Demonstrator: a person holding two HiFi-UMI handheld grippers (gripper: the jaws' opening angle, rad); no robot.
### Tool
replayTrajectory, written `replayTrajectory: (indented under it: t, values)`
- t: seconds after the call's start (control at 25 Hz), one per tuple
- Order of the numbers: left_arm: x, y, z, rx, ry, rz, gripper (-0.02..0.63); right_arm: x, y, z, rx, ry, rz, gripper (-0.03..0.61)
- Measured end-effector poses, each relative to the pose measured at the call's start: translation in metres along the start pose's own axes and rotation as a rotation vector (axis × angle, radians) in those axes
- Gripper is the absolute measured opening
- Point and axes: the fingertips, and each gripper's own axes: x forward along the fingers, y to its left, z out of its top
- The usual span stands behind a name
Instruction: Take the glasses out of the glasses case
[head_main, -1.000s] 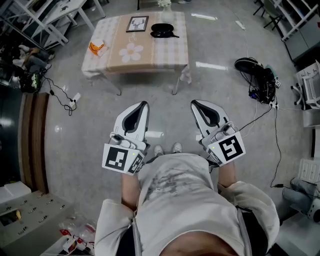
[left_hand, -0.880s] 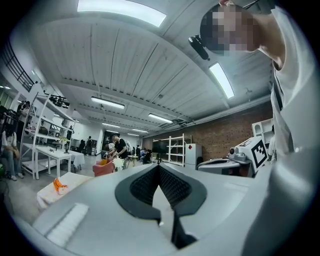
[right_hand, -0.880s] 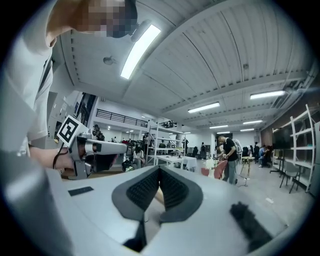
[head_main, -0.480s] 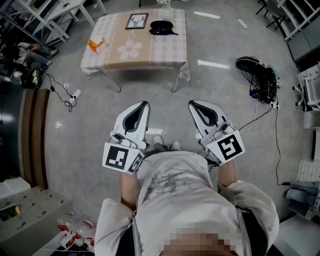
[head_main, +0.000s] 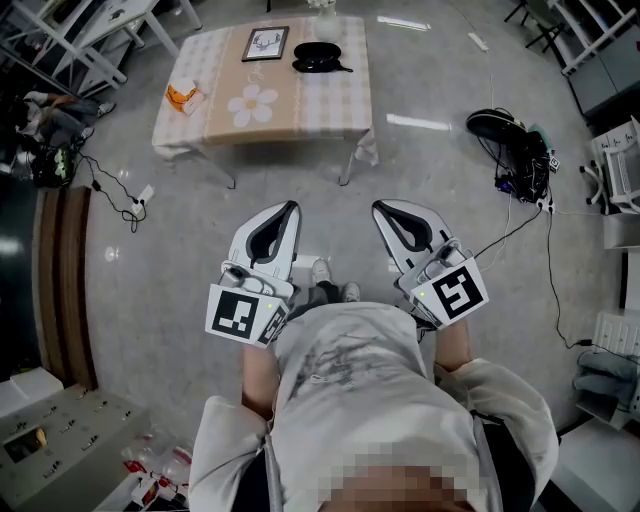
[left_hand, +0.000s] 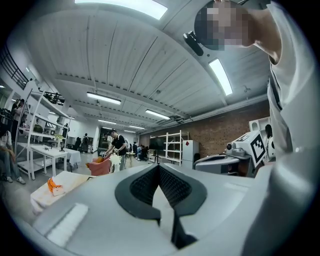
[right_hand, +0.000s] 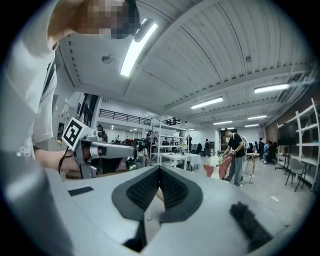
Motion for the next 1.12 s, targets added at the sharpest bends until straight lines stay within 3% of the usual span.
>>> replayTrajectory:
  t: [0.6, 1.12]
  values:
    - [0.028, 0.066, -0.003, -0.006, 0.011, -0.059, 0.008, 0.071, -0.015, 0.002, -0.002, 0.029, -0.040, 0.017]
    - [0.048, 0.087, -0.002, -0.029, 0.008, -0.078, 0.008, 0.094, -0.033, -0.001, 0.006, 0.052, -0.059, 0.017]
